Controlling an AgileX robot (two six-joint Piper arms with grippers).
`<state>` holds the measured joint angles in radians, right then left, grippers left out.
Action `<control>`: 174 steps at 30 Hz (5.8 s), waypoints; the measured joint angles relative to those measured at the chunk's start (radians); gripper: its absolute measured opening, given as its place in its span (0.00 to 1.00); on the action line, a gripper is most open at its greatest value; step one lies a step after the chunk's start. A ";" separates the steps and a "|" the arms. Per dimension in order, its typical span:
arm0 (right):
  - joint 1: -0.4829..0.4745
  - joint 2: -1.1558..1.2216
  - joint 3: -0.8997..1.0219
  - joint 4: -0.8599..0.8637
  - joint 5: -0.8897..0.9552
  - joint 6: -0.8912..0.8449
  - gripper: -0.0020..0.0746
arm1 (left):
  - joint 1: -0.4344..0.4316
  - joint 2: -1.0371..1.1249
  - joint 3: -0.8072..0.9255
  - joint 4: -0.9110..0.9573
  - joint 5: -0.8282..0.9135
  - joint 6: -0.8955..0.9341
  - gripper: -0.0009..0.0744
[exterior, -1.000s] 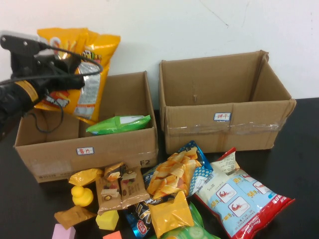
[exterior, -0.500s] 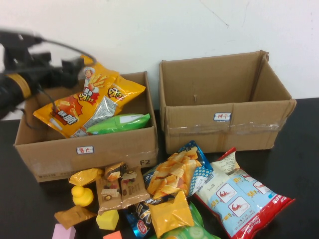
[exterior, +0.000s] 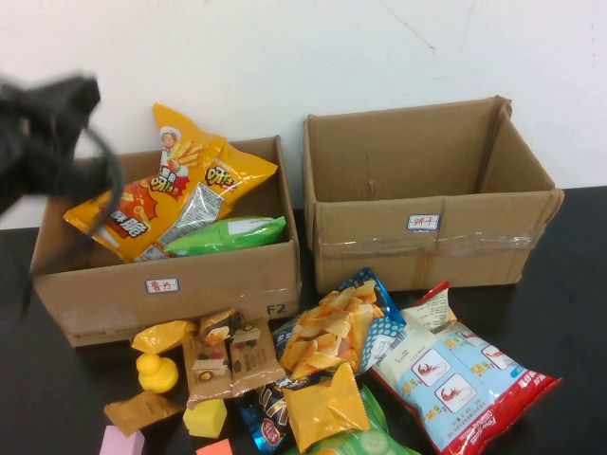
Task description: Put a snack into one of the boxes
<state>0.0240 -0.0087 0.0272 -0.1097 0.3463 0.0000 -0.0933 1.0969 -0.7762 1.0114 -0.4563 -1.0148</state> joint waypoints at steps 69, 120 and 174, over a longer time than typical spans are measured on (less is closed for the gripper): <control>0.000 0.000 0.000 0.002 0.000 0.000 0.03 | -0.198 0.723 0.011 -0.697 0.717 0.642 0.06; 0.000 0.000 0.000 0.002 0.000 0.000 0.03 | -0.435 0.966 -0.880 -0.354 0.507 0.137 0.61; 0.000 0.000 -0.002 0.002 0.000 -0.008 0.03 | -0.017 -1.109 0.595 -0.780 0.822 0.706 0.02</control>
<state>0.0240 -0.0087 0.0255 -0.1077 0.3463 -0.0081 -0.1105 -0.0124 -0.1817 0.2317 0.3658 -0.3085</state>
